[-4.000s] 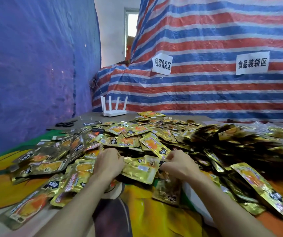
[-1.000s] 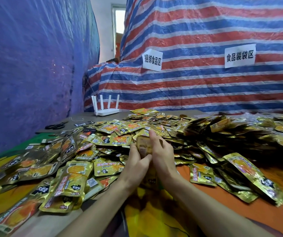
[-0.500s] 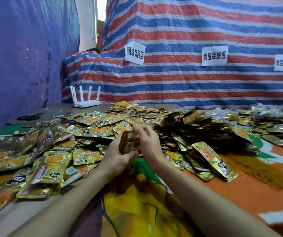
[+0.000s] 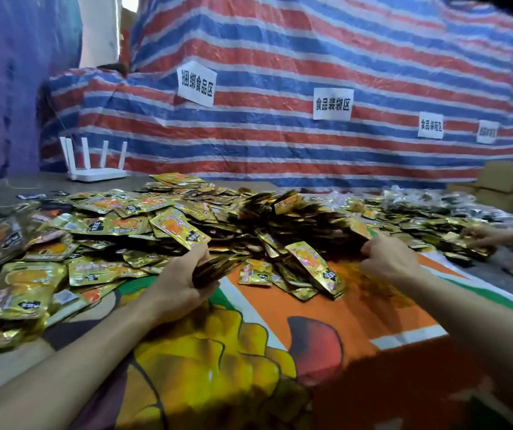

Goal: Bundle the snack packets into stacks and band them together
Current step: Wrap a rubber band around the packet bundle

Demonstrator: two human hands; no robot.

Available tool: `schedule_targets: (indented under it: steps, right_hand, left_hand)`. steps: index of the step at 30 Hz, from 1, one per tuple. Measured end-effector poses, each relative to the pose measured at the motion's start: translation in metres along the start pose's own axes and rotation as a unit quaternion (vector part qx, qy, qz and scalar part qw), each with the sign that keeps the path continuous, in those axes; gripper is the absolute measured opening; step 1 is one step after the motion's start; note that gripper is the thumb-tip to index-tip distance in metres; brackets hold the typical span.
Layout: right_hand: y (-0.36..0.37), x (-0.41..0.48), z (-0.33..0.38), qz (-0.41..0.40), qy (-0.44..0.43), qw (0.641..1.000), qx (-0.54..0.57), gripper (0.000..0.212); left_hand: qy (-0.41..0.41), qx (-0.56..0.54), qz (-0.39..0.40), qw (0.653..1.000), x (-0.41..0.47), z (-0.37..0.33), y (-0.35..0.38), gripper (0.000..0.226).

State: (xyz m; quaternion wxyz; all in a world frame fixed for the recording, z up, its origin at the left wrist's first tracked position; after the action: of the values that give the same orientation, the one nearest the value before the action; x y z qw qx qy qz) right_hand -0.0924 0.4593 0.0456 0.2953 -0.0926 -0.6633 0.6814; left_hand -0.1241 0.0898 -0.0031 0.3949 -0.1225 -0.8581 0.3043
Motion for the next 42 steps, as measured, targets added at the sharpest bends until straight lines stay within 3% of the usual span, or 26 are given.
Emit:
schedule_targets:
  steps: [3, 9, 16, 23, 26, 30, 33, 35, 38, 42]
  right_hand:
    - [0.02, 0.002, -0.018, 0.012, 0.036, 0.999, -0.008, 0.014]
    - [0.006, 0.002, -0.009, -0.041, 0.036, 0.997, 0.058, 0.022]
    - [-0.01, 0.004, -0.013, -0.066, 0.043, 0.991, 0.105, 0.007]
    - [-0.022, 0.005, -0.019, -0.096, 0.06, 0.993, 0.028, 0.004]
    - [-0.031, 0.008, -0.014, -0.142, 0.049, 0.989, 0.012, 0.013]
    - [-0.046, 0.003, 0.013, -0.19, -0.006, 0.974, 0.123, 0.01]
    - [-0.046, -0.012, 0.062, -0.129, -0.112, 0.939, 0.297, 0.008]
    - [-0.038, -0.031, 0.107, -0.027, -0.169, 0.886, 0.43, 0.009]
    - [-0.019, -0.061, 0.18, 0.111, -0.204, 0.797, 0.558, 0.01]
    - [0.001, -0.083, 0.254, 0.173, -0.2, 0.705, 0.658, 0.011]
  left_hand:
    - [-0.001, -0.01, -0.018, 1.0, 0.0, 0.0, -0.003, 0.034]
    - [-0.033, -0.056, -0.057, 0.996, -0.002, 0.007, -0.012, 0.028]
    - [-0.06, -0.102, -0.08, 0.99, -0.003, 0.009, -0.02, 0.035]
    - [-0.065, -0.132, -0.091, 0.985, -0.003, 0.011, -0.02, 0.031]
    - [-0.097, -0.18, -0.125, 0.971, -0.003, 0.016, -0.022, 0.034]
    - [-0.143, -0.315, -0.135, 0.928, -0.003, 0.02, -0.019, 0.039]
    - [-0.163, -0.433, -0.128, 0.877, -0.004, 0.02, -0.018, 0.046]
    - [-0.179, -0.483, -0.123, 0.848, -0.004, 0.019, -0.019, 0.047]
    - [-0.21, -0.516, -0.119, 0.822, -0.005, 0.022, -0.026, 0.044]
    - [-0.263, -0.504, -0.148, 0.81, -0.009, 0.031, -0.039, 0.035]
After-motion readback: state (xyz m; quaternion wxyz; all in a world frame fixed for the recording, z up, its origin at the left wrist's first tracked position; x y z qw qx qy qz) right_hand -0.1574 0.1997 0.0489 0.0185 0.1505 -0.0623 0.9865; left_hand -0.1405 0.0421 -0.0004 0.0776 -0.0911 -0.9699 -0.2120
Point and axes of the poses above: each hand's wrist, its own x-axis towards the middle knuckle, its own y-axis out of the palm, z = x × y, the point moved 6 cm from there along x, towards the middle knuckle, and after that the axes turned 8 degrees about y, right-handed, at the moved point
